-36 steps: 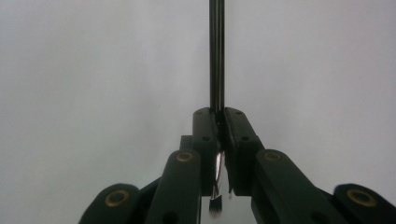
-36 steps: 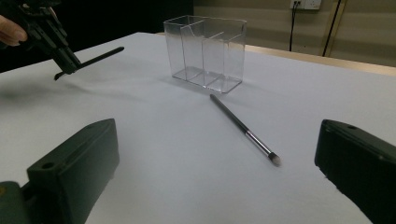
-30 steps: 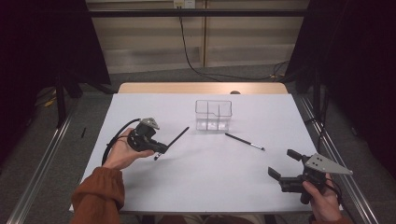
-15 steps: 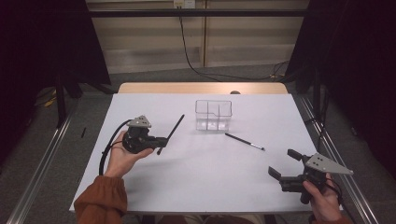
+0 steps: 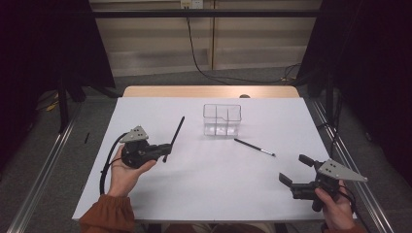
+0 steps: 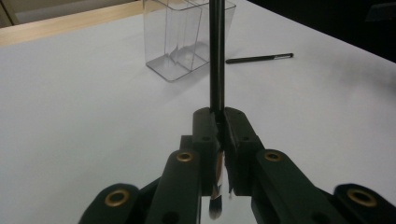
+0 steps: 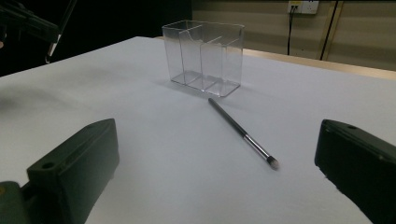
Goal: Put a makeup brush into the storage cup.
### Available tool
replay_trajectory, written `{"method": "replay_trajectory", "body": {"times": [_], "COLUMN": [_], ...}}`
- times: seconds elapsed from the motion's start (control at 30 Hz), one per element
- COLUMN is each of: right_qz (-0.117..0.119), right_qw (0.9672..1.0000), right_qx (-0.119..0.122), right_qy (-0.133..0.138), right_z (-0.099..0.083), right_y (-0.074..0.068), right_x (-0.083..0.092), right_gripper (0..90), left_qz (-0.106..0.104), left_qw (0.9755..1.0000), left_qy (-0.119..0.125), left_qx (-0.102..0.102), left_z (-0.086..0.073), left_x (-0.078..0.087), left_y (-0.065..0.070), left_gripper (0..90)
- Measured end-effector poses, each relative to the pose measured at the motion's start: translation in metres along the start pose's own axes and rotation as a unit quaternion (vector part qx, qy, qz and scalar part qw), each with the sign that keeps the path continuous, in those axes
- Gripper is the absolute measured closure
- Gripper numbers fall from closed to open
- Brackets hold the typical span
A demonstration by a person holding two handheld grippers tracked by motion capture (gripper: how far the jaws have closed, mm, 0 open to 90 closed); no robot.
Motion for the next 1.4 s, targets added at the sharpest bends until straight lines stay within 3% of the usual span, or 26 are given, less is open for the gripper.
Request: {"method": "replay_trajectory", "body": {"times": [0.07,0.27,0.67,0.73,1.0,1.4], "right_qz": [-0.002,-0.003,0.007,0.007,0.015,0.039], "right_qw": [1.0,0.9999,0.9997,0.9998,0.9997,0.9987], "right_qx": [-0.001,-0.004,0.003,0.002,0.005,0.026], "right_qy": [0.004,0.014,0.021,0.019,0.018,0.017], "right_z": [0.001,0.004,0.006,0.006,0.006,0.012], "right_y": [0.001,0.002,0.0,0.0,-0.001,-0.014], "right_x": [0.001,0.002,0.001,-0.001,-0.002,-0.012], "right_gripper": [0.0,0.0,0.0,0.0,0.0,0.0], "left_qz": [-0.008,-0.033,-0.064,-0.08,-0.091,-0.118], "left_qw": [0.9999,0.9992,0.9973,0.9962,0.9954,0.991], "left_qy": [0.013,0.021,0.02,0.021,0.003,-0.037], "left_qx": [0.004,0.004,-0.031,-0.027,-0.03,-0.05], "left_z": [0.002,0.002,0.012,0.014,0.016,0.02], "left_x": [0.003,0.005,-0.004,-0.007,-0.018,-0.025], "left_y": [0.005,0.019,0.053,0.057,0.064,0.083], "left_gripper": [84.1,84.0,84.1,84.0,84.0,84.1]}}
Point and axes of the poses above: each handheld gripper's, and its own axes: x roughly backward along the jaws, z roughly out of its top, y roughly to its right, the point moved 8 cm from there along -x, roughly forward along the jaws, and after that the axes turned 5 degrees about z, right-handed, at the moved point
